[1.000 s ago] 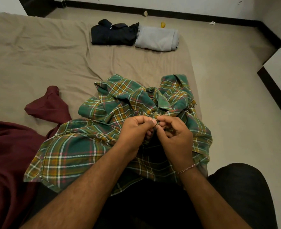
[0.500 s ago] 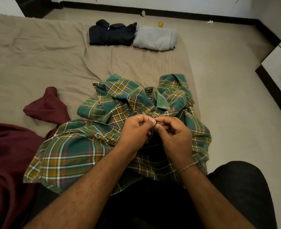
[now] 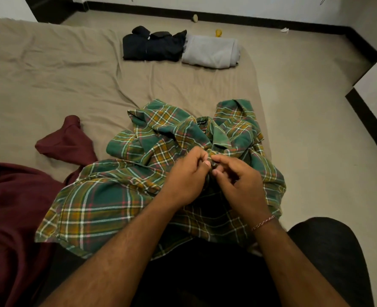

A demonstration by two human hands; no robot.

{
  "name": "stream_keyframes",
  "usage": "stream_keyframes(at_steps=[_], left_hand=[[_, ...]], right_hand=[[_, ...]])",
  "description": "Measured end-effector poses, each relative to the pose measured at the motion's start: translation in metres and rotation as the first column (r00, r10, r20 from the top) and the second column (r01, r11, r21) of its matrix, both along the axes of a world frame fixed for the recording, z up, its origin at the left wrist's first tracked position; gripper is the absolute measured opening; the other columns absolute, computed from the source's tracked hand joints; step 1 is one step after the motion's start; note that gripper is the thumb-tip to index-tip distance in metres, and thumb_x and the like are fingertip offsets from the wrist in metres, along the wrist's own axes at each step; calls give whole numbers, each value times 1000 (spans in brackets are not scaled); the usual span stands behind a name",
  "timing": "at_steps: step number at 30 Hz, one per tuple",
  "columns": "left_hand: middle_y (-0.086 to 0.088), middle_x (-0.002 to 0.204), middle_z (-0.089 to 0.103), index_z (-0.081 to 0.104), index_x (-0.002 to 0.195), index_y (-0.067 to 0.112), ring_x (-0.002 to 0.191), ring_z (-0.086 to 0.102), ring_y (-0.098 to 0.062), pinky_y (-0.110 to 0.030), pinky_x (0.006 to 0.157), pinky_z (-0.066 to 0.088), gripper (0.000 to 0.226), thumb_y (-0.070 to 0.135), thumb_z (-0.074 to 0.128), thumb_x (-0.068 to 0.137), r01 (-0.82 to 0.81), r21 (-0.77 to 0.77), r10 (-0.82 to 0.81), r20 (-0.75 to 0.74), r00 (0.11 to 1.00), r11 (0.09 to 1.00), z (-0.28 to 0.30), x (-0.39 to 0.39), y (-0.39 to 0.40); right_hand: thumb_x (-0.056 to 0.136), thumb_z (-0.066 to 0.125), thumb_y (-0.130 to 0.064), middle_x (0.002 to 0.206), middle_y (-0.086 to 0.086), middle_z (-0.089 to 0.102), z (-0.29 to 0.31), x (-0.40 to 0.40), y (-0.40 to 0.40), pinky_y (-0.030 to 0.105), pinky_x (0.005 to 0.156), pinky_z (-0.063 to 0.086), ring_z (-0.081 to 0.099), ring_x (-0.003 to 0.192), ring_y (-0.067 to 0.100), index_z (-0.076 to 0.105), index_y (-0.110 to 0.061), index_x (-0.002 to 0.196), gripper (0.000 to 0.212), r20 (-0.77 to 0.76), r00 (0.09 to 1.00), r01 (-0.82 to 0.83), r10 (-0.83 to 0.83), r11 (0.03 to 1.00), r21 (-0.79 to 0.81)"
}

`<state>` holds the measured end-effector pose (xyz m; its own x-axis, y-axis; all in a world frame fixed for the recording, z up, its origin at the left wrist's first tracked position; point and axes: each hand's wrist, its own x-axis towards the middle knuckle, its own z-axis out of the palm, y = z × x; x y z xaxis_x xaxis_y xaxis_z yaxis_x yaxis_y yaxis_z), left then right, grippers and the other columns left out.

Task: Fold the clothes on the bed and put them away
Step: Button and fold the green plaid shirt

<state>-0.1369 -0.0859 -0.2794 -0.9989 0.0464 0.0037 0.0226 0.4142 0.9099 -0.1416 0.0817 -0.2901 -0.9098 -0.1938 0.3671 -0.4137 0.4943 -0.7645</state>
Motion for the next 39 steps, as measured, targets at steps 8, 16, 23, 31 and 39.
stream_keyframes(at_steps=[8,16,23,31,39], left_hand=[[8,89,60,51,124,30,63,54,-4,-29,56,44,44,8,64,88,235,-291,-278,-117,954,928,6,-2,-10],[15,89,68,65,120,40,75,60,2,-29,68,50,33,50,73,90,397,-621,-464,61,884,676,41,-16,-36],[25,81,71,81,106,33,73,63,7,-21,77,53,26,14,73,90,204,-603,-310,-76,948,771,59,-34,-89],[-13,84,76,80,98,13,75,65,-15,-26,74,53,18,-2,78,88,138,-195,-169,-156,973,971,79,-53,-113],[15,89,73,77,92,33,86,66,-1,-35,89,57,7,26,80,90,-176,-369,47,-332,942,913,176,-131,-109]], right_hand=[[87,77,0,92,2,63,0,-5,9,25,72,54,60,79,9,59,-24,140,60,287,951,-37,115,964,-262],[91,69,-10,81,-5,62,-5,-2,8,28,62,50,56,62,13,39,-34,155,74,186,981,-65,49,995,81],[88,80,-32,72,-11,62,6,-6,22,24,63,49,59,67,7,73,-32,106,19,176,984,-70,31,973,218],[95,73,-22,87,-16,74,19,-34,33,20,75,50,65,81,-2,79,-26,91,8,253,959,103,-127,989,106],[96,67,-31,86,-3,72,158,-144,12,28,76,48,69,88,23,75,-24,89,13,-66,955,294,-289,894,339]])
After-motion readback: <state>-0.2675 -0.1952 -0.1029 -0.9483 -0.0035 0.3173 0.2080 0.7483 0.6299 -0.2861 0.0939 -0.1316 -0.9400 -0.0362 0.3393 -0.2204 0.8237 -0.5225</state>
